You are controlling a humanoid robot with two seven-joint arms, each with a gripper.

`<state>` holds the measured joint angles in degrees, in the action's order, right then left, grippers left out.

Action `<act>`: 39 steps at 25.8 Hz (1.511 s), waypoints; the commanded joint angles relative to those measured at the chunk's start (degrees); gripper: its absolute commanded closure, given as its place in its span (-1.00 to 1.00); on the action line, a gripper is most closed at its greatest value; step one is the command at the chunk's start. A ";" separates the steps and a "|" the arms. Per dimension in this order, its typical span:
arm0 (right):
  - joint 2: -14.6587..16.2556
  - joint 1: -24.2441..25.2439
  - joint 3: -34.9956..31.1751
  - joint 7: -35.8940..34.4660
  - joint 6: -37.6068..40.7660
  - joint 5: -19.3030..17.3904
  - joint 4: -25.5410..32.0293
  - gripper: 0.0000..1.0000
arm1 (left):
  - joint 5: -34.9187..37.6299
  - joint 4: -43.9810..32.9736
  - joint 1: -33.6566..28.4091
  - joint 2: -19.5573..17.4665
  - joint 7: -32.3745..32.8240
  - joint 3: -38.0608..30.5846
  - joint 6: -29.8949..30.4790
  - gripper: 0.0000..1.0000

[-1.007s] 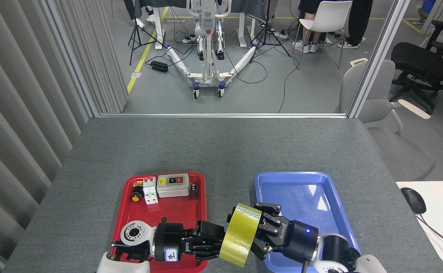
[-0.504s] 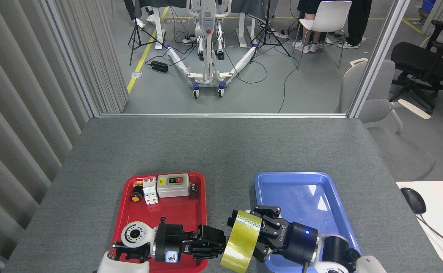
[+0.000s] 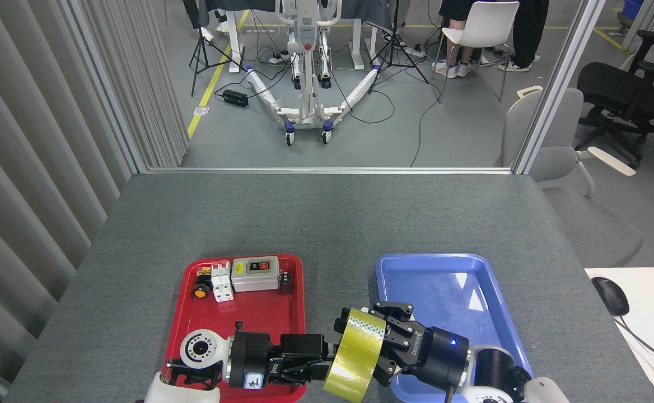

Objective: Place and move tape with both arms
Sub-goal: 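Open the left gripper, releasing the tape to the right gripper, then carry the tape with the right gripper over the blue tray and lower it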

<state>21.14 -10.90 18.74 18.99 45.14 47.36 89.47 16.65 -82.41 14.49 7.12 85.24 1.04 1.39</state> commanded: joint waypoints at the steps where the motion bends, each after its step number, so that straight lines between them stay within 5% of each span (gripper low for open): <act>1: -0.13 -0.09 -0.11 0.00 -0.14 -0.16 0.00 0.64 | -0.04 0.06 0.01 0.00 0.10 -0.25 0.01 -0.98; 7: -0.31 0.71 -6.35 0.17 -0.14 -0.25 0.00 0.79 | 0.05 -0.03 -0.78 0.00 -2.71 -1.92 0.01 -0.98; 13: -6.29 4.13 -20.59 5.36 -0.14 -1.39 0.09 0.85 | 1.98 -1.08 -2.01 0.00 -26.88 -4.56 0.19 -0.98; 15: -8.31 4.92 -24.28 5.44 -0.14 -2.27 0.09 0.90 | 1.98 -2.49 -2.36 0.00 -29.96 -5.88 1.15 -0.98; 22: -11.74 7.83 -31.14 10.19 -0.14 -0.69 0.00 0.95 | 1.89 -5.83 -4.03 -0.08 -31.89 -8.16 19.88 -0.98; 24: -11.82 7.39 -31.05 11.77 -10.34 2.30 0.00 0.95 | 3.56 -5.65 -4.03 0.00 -39.27 -7.99 18.56 -0.97; 32: -11.03 2.55 -27.09 18.36 -39.69 12.32 -1.76 0.94 | 51.02 -3.46 -4.03 0.00 -93.42 0.72 4.14 -0.98; 39: -2.42 -8.26 -14.44 24.96 -57.80 12.93 -15.64 0.85 | 73.78 -3.10 -6.84 0.00 -95.96 3.97 -0.60 -1.00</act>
<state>15.47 -14.85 -0.83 42.26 -6.63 60.35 79.46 81.60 -85.91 8.99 7.13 -9.64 3.83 2.72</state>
